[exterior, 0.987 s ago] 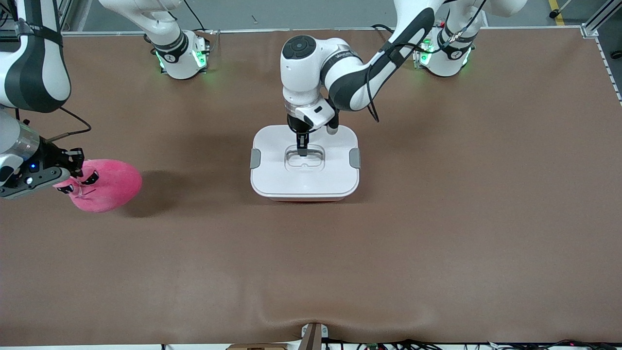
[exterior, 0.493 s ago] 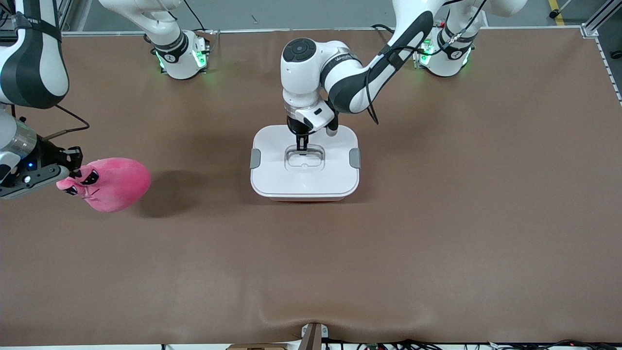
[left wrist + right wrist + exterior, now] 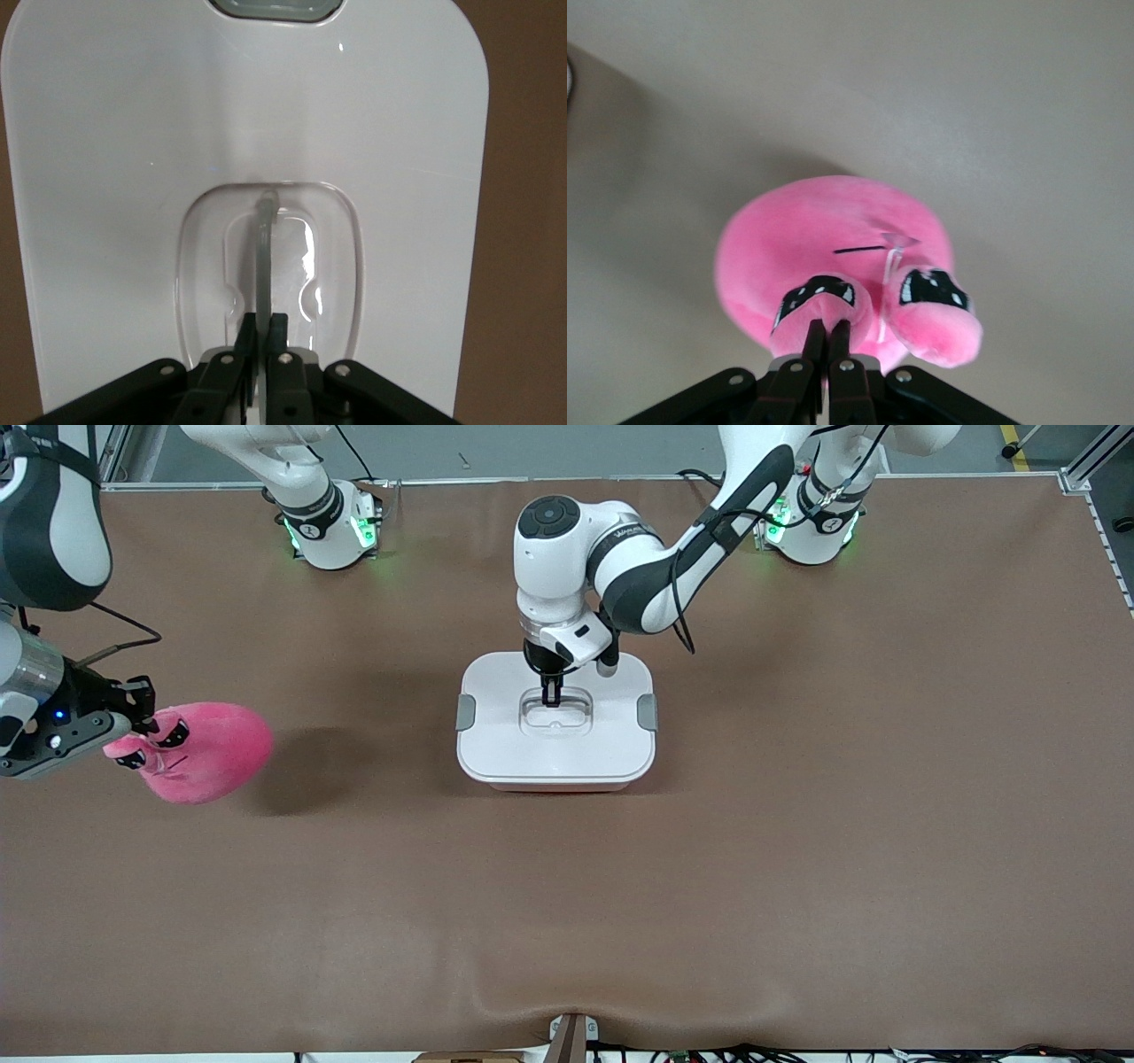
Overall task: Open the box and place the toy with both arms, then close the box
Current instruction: 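Grasp the lid handle with the left gripper while the right gripper grasps the toy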
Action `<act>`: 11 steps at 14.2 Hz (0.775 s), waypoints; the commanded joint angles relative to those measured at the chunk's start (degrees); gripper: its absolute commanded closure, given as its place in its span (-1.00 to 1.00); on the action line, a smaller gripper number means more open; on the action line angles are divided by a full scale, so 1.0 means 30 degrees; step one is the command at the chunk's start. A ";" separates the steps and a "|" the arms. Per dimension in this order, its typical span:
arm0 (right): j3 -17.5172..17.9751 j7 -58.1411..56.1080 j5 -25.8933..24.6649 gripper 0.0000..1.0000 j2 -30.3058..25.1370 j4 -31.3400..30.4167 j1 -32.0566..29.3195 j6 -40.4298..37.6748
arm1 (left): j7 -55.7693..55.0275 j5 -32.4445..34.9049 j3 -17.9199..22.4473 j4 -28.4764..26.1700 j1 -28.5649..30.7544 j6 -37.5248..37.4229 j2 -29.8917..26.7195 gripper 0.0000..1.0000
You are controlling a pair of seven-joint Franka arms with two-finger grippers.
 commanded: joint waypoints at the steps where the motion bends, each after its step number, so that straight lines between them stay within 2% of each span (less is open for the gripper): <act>1: -0.0027 0.0663 0.0280 1.00 -0.0019 0.0398 0.0319 -0.0525 | -0.0995 0.0523 -0.0083 0.0143 -0.0087 -0.0055 -0.0166 1.00; 11: 0.0148 0.0959 0.0807 1.00 -0.0253 0.0544 0.2162 -0.1900 | 0.0113 0.0143 -0.0141 0.0319 0.0292 -0.2865 -0.2304 1.00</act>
